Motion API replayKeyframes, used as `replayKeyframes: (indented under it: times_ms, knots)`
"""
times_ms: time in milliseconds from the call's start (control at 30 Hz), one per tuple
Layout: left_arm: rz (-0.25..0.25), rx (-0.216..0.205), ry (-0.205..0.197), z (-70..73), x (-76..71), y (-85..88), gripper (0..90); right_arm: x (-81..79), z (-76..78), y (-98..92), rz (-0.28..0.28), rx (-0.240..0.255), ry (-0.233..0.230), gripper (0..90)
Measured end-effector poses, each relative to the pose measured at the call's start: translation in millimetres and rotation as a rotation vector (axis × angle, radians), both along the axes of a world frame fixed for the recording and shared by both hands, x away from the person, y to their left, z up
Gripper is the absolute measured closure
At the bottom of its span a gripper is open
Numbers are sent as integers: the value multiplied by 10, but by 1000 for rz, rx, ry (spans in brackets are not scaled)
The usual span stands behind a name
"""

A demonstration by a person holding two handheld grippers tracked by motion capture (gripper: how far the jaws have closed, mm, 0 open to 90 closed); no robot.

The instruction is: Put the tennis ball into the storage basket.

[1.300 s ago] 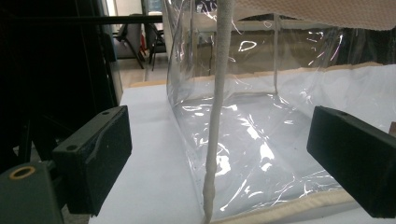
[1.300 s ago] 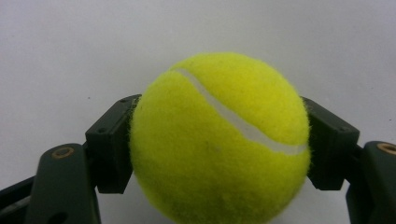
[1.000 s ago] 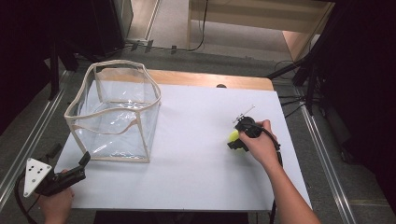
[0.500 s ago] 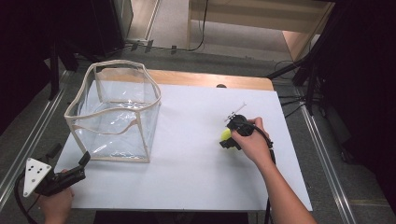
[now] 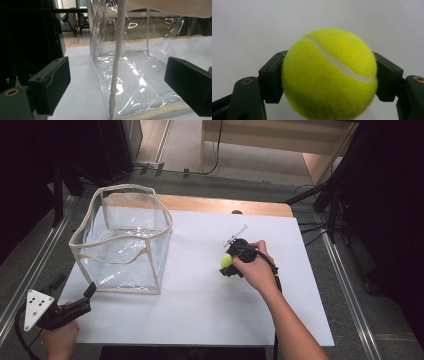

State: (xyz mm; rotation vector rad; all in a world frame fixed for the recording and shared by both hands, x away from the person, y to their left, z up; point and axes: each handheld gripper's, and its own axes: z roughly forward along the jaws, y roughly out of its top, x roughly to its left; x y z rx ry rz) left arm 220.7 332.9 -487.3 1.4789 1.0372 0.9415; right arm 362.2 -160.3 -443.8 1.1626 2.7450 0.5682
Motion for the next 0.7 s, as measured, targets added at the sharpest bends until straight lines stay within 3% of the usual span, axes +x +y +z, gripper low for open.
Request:
replayKeyframes:
  times_ms: [333,700]
  knots:
    - [-2,-13,2,3,1,15,69,-3,106,319,59,-10,-6,236]
    - [-5,-22,1,2,3,22,69,13,149,550,105,20,7,236]
